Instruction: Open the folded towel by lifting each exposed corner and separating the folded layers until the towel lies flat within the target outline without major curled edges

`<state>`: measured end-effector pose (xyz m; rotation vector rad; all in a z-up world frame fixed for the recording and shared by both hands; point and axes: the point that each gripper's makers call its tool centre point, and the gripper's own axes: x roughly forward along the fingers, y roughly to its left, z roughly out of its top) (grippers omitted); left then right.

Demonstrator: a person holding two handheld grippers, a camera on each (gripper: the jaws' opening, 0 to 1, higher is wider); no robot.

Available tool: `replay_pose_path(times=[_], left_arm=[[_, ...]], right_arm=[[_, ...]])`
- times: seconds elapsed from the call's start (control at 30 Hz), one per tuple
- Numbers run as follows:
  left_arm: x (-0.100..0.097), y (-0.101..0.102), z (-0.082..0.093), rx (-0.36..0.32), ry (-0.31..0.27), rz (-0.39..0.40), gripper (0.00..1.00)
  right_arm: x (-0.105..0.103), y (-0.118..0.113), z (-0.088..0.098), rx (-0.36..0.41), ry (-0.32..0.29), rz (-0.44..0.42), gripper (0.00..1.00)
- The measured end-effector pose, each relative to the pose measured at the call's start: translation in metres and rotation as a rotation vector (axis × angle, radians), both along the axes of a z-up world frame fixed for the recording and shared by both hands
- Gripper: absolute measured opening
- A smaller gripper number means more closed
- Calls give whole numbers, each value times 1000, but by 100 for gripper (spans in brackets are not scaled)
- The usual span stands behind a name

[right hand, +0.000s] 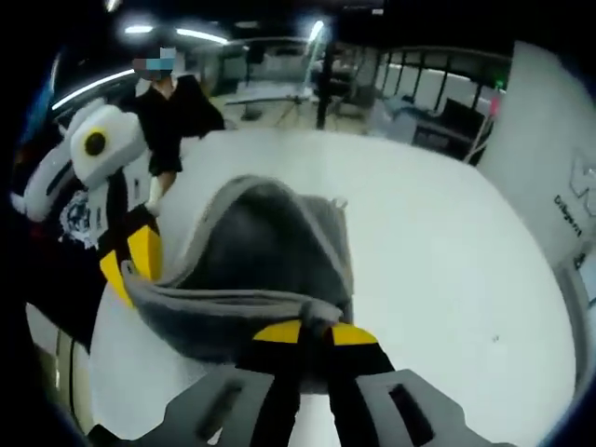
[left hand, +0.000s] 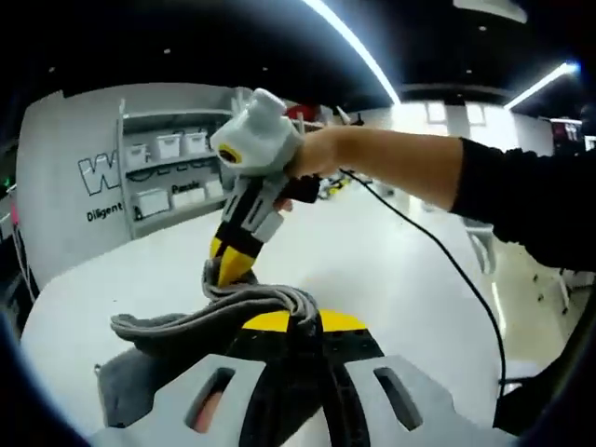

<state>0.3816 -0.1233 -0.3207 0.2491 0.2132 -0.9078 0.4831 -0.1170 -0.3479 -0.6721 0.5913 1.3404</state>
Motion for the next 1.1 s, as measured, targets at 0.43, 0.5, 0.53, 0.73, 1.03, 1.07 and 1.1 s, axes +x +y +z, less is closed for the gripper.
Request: replay_pose_path(times=[0.43,0.5,0.53,0.73,1.03,1.07,1.1], left_arm=[[-10,-36,-26,92,-28,-39,7],[-11,-38,-29,96,-24,-45,7],[-12,-40,-30,100,-25,-47,7],[-13,-48,-34,109,-25,-55,7],[-11,-63,-53,103,24,-67,8],[-12,-65,-55,86,44,-68,8],[-12,-67,-56,77,47,-69,9]], right_arm=[[-1,-60,-3,-62,-119,-100,13],[-5,-59,3,-68,-134,-95,15],[-7,-58,8,-63,-136,-93,16],[-9,-57,28,-32,-172,-91,17],[-15,-63,38,32,-170,-106,17],[-17,-63,38,36,-171,-102,17],[-17,-62,37,35,-172,-101,17]])
